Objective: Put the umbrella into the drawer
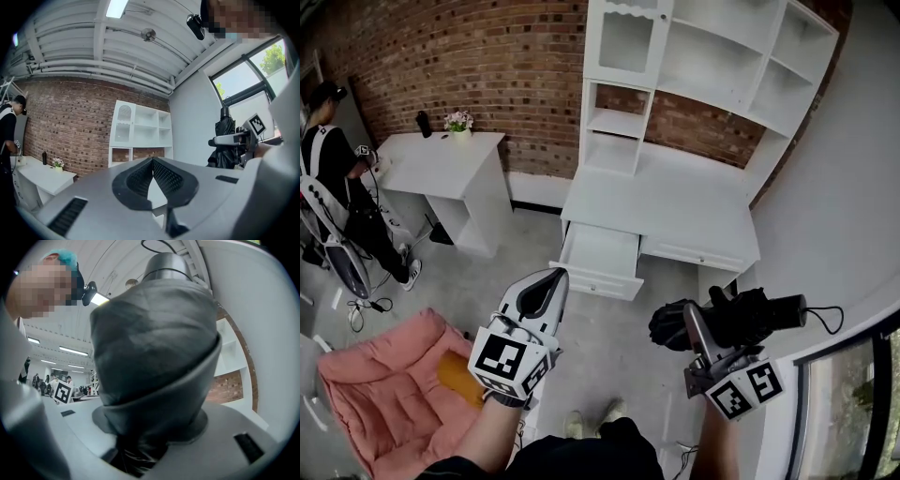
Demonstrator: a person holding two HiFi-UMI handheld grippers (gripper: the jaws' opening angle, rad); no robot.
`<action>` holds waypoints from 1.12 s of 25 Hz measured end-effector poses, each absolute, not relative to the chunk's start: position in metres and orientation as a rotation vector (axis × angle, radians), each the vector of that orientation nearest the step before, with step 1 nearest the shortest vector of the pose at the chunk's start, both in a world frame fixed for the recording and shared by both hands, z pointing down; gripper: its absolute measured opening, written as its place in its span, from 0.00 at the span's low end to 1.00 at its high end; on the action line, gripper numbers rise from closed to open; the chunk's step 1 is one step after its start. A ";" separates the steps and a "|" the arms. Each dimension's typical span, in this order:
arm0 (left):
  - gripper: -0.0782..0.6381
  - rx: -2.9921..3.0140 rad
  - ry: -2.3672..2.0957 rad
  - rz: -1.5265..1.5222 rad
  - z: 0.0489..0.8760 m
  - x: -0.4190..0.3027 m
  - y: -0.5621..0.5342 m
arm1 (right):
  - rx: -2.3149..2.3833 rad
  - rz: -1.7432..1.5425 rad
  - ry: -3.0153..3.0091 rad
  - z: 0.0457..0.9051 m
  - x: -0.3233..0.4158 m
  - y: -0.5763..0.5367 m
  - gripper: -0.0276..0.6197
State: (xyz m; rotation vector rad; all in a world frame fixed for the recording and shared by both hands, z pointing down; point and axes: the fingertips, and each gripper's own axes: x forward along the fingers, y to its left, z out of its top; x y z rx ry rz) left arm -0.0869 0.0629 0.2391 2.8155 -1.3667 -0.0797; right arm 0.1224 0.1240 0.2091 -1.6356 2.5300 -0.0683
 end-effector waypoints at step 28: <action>0.12 2.584 -1.703 0.067 0.291 -0.021 -0.141 | -1.179 -0.217 2.951 0.314 0.148 -0.150 0.37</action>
